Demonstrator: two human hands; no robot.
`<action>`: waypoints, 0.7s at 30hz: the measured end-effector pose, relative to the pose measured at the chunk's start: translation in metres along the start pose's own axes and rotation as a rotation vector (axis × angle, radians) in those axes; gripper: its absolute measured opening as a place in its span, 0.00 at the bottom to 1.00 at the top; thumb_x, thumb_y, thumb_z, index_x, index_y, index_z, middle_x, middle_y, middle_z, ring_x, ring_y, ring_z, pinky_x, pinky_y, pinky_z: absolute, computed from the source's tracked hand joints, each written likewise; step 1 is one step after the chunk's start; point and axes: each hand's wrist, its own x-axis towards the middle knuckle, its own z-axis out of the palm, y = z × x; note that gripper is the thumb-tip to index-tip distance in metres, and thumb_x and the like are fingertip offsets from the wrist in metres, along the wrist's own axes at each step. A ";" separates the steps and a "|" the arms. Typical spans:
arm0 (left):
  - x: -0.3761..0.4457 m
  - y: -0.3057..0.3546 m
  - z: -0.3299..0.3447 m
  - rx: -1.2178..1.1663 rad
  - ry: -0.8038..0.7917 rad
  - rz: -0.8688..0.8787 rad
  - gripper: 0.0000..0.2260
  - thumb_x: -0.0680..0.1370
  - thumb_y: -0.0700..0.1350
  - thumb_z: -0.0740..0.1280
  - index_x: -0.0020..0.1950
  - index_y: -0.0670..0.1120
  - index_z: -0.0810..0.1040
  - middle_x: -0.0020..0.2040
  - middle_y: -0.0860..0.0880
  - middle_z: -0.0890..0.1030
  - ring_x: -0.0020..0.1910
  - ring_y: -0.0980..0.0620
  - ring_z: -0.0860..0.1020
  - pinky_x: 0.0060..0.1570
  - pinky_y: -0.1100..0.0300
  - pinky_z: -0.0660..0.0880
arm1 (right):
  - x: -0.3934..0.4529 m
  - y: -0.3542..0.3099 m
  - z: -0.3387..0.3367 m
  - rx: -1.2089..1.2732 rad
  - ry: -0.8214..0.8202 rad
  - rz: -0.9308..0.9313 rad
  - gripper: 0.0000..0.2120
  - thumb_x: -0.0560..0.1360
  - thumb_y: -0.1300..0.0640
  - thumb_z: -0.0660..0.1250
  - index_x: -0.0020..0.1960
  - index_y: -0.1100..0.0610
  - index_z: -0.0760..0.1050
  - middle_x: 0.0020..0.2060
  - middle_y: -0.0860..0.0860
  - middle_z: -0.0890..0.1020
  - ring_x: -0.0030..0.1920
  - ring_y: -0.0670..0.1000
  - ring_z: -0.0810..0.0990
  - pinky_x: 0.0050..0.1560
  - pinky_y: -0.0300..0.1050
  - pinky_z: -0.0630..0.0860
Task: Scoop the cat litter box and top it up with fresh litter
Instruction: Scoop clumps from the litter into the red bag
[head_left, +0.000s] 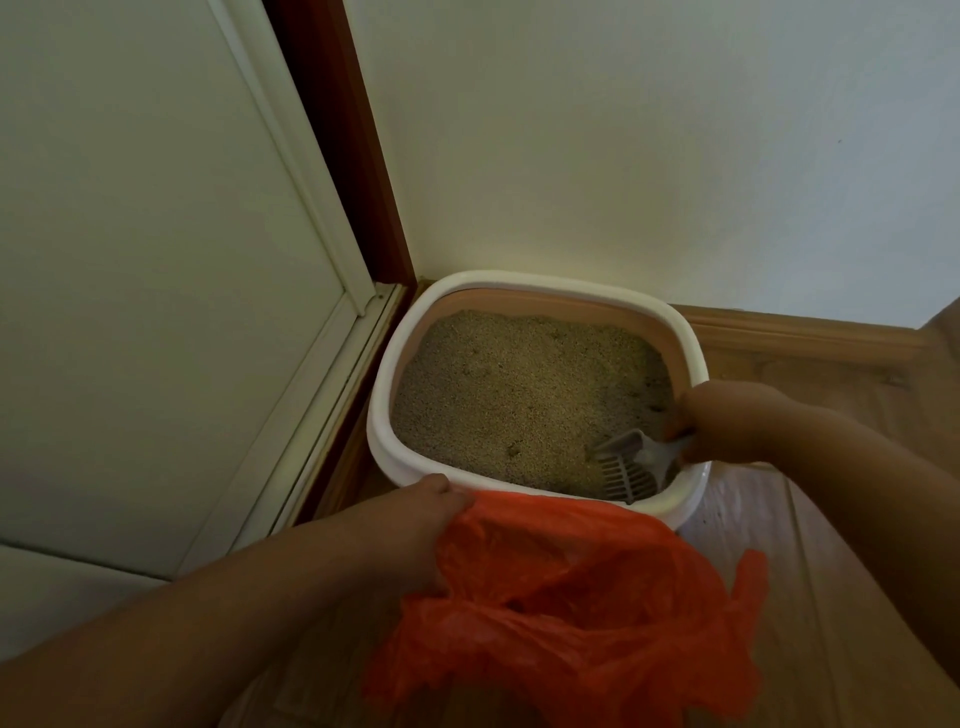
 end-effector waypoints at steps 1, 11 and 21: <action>0.000 0.000 0.000 0.007 -0.001 -0.001 0.42 0.70 0.52 0.79 0.79 0.54 0.61 0.69 0.53 0.66 0.67 0.51 0.72 0.65 0.54 0.75 | -0.002 0.002 -0.001 -0.010 0.007 0.007 0.17 0.76 0.44 0.71 0.65 0.39 0.78 0.52 0.38 0.81 0.53 0.43 0.78 0.54 0.42 0.78; 0.004 -0.001 0.001 0.026 -0.007 0.000 0.40 0.69 0.52 0.79 0.77 0.53 0.64 0.67 0.53 0.67 0.64 0.50 0.74 0.63 0.51 0.76 | 0.009 -0.009 0.006 0.052 0.055 0.010 0.17 0.76 0.45 0.71 0.65 0.41 0.79 0.48 0.41 0.81 0.49 0.44 0.79 0.49 0.40 0.78; 0.001 -0.007 0.001 -0.003 -0.011 -0.017 0.42 0.69 0.52 0.79 0.79 0.54 0.62 0.68 0.54 0.66 0.66 0.52 0.73 0.64 0.53 0.76 | 0.014 -0.030 0.040 0.266 0.093 -0.036 0.13 0.77 0.45 0.70 0.57 0.51 0.84 0.45 0.48 0.85 0.45 0.46 0.81 0.47 0.43 0.78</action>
